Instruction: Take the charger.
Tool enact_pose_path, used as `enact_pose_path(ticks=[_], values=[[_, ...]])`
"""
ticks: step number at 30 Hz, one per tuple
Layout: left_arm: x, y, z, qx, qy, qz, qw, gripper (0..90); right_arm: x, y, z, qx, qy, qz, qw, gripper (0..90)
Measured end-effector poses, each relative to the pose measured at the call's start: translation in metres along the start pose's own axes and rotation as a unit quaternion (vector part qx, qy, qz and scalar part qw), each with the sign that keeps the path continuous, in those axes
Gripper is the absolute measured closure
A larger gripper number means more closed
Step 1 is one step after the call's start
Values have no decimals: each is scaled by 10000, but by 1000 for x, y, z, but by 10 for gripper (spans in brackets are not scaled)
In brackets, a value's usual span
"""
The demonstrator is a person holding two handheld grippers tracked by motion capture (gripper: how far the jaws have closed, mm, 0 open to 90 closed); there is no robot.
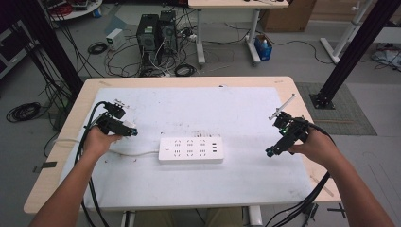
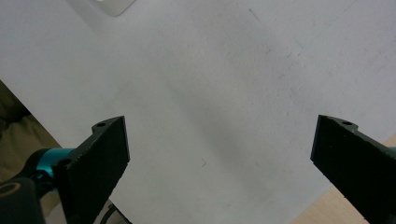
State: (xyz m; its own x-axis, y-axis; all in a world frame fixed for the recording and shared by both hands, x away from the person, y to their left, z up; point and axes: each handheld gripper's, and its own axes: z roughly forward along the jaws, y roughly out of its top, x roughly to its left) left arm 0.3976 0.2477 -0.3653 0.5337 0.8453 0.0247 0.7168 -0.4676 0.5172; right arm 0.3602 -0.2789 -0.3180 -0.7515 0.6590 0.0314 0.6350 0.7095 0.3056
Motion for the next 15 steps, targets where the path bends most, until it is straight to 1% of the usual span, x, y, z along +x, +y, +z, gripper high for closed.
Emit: enact_pose_path(ticks=[1,2,3,4,5,6,7,8,9,10,11,12,13,15], values=[[0,0,0,0,0,0,10000,428,0,0,0,0,0,0,10000,38],[-2,0,-3,-35,-46,49,10000,428,1,0,0,-13,-20,-6,10000,38],[-5,1,-9,-117,-136,229,9996,428,2,1,0,-21,-17,-16,10000,38],[-5,1,-9,-117,-136,229,9996,428,3,1,-1,-20,-16,-42,10000,38],[-7,1,-12,-131,-171,316,9993,428,4,1,-1,-15,-18,-76,10000,38],[-12,2,-19,-220,-262,512,9981,428,5,1,0,-27,-27,-66,10000,38],[-12,2,-19,-220,-262,512,9981,428,5,1,0,-27,-27,-66,10000,38],[-14,3,-22,-259,-319,595,9974,428,6,1,0,-42,-13,-94,9999,38],[-19,4,-29,-338,-392,716,9961,428,6,1,0,-65,-8,-81,9999,38],[-19,4,-29,-338,-392,716,9961,428,6,1,0,-65,-8,-81,9999,38],[-22,4,-33,-384,-432,756,9955,428,7,1,0,-65,-4,-63,10000,38],[-27,4,-39,-416,-478,896,9940,428,8,1,1,-53,6,-44,10000,38],[-27,4,-39,-416,-478,896,9940,428,8,1,1,-53,6,-44,10000,38],[-32,5,-44,-452,-547,1042,9920,428,8,2,0,-68,16,-109,9999,37]])
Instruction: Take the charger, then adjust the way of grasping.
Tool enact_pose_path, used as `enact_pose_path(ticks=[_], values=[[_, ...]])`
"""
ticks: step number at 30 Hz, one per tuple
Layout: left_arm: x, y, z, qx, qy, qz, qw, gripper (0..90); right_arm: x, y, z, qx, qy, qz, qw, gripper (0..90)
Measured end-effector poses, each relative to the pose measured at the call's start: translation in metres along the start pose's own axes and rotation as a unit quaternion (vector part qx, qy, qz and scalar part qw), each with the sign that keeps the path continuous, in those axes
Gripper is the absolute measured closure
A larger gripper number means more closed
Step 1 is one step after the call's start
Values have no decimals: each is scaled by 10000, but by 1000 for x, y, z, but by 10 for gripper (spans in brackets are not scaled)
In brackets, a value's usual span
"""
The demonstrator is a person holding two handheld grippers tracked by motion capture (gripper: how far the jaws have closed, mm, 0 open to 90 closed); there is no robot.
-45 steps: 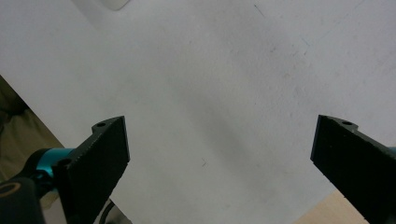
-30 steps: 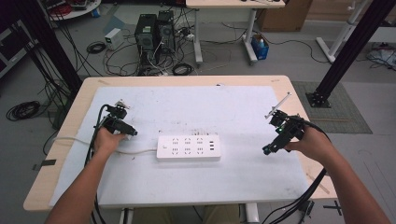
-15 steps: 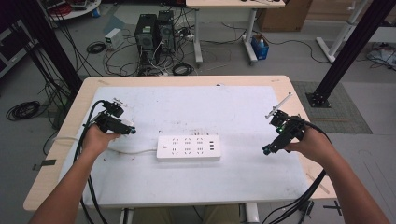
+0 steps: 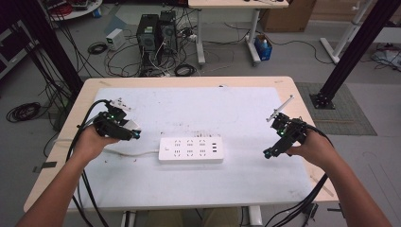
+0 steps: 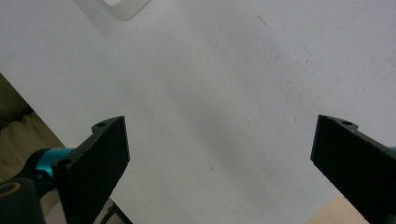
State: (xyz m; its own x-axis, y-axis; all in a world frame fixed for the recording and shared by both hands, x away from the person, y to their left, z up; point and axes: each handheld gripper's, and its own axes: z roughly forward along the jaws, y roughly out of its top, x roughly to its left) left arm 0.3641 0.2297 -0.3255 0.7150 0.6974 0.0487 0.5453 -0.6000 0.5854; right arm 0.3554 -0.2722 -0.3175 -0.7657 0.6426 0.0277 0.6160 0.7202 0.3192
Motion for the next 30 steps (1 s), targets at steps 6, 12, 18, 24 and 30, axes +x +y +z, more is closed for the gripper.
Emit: enact_pose_path(ticks=[6,12,18,24,30], values=[[-16,8,-6,-32,-209,354,9992,428,4,1,-3,-99,-55,50,9999,38],[-27,15,-11,-111,-418,688,9967,428,7,2,-3,-97,-53,71,9999,37],[-30,15,-10,-139,-490,742,9959,427,9,5,-3,-110,-56,67,9999,37],[-33,19,-8,-172,-617,871,9941,427,10,7,-4,-215,-31,166,9996,38],[-35,26,-5,-305,-733,1044,9914,427,11,9,-2,-432,39,303,9986,38]])
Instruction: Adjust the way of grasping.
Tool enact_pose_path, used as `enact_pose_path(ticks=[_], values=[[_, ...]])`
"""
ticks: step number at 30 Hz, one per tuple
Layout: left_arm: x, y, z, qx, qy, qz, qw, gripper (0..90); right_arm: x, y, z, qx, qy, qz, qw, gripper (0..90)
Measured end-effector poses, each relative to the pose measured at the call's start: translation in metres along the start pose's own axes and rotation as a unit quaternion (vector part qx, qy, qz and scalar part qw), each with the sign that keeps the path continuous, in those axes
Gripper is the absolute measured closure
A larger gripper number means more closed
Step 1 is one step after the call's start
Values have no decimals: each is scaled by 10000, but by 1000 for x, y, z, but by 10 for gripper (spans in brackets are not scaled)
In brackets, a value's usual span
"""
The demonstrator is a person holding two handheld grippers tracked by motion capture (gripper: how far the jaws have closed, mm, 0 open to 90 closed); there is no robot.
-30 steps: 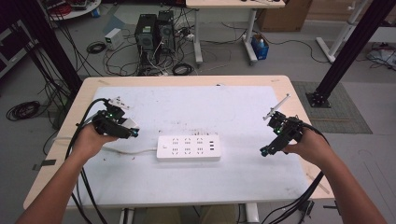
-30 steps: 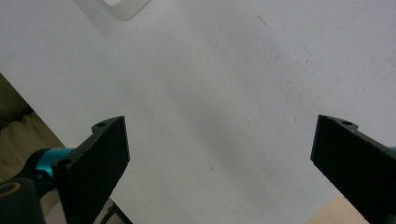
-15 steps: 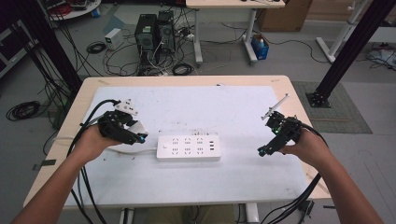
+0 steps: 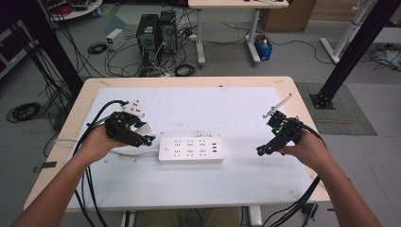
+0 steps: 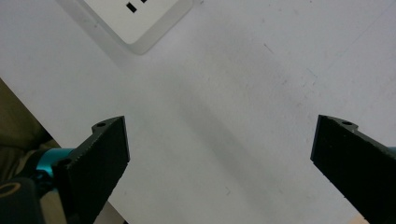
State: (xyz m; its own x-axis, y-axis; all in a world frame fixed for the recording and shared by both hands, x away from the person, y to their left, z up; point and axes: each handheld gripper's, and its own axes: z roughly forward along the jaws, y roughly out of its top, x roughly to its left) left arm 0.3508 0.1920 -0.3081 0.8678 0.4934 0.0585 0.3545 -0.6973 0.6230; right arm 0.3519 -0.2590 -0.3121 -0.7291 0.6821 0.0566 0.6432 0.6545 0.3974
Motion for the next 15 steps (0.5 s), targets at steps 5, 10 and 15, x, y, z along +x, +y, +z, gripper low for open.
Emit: enact_pose_path(ticks=[5,10,15], values=[[0,2,3,-113,-60,112,9999,427,1,1,2,-115,53,145,9998,38],[-5,6,9,-266,-206,256,9991,427,6,2,4,-239,87,354,9990,38],[-9,11,17,-266,-380,497,9977,427,11,5,3,-511,372,627,9960,38]])
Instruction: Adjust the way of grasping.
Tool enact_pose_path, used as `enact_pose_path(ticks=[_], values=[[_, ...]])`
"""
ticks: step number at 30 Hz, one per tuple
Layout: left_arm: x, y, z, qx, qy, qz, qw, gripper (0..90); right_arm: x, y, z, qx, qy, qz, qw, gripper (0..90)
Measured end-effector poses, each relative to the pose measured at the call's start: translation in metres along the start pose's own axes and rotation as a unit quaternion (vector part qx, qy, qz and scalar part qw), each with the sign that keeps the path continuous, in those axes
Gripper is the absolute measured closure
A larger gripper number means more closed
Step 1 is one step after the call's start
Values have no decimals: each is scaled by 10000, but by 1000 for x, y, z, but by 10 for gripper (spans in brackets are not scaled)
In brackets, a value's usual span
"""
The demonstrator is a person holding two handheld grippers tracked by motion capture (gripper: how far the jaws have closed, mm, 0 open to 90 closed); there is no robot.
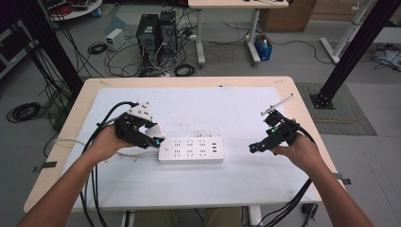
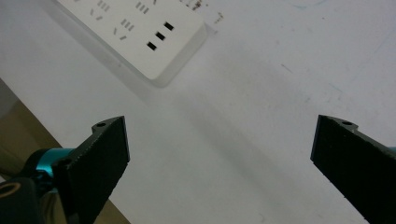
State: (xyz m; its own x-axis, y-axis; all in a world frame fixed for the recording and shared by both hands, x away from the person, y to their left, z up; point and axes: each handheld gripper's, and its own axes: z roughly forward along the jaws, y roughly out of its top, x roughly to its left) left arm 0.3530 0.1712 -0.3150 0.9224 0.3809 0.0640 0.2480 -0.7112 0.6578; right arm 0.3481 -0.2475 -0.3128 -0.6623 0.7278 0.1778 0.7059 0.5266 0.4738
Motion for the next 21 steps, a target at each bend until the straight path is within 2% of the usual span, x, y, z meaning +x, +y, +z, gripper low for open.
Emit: enact_pose_path(ticks=[1,2,5,6,8,10,11,13,15,16,18,21], values=[[-1,1,2,-41,-36,23,10000,427,0,0,0,0,0,0,10000,38],[-3,3,4,-102,-83,92,9999,427,2,1,1,-45,118,198,9997,38],[-4,5,7,-136,-153,148,9997,427,3,2,1,-125,242,343,9990,38],[-6,7,10,-148,-202,252,9994,427,3,2,2,-232,389,506,9977,38],[-7,8,11,-181,-212,285,9992,427,2,2,3,-331,574,703,9953,38],[-8,10,14,-263,-229,345,9988,427,2,1,3,-405,651,759,9942,38],[-9,12,15,-299,-225,367,9986,427,1,1,3,-505,787,889,9916,38],[-10,14,17,-345,-245,405,9983,427,1,1,3,-524,823,944,9907,38],[-12,16,19,-405,-256,463,9978,427,1,0,4,-607,983,1074,9875,38],[-13,18,20,-409,-267,480,9977,427,1,0,4,-607,983,1074,9875,38],[-15,21,23,-470,-256,525,9972,427,1,0,4,-661,1080,1192,9848,38],[-19,26,28,-461,-279,618,9966,427,3,1,4,-731,1118,1259,9830,38]])
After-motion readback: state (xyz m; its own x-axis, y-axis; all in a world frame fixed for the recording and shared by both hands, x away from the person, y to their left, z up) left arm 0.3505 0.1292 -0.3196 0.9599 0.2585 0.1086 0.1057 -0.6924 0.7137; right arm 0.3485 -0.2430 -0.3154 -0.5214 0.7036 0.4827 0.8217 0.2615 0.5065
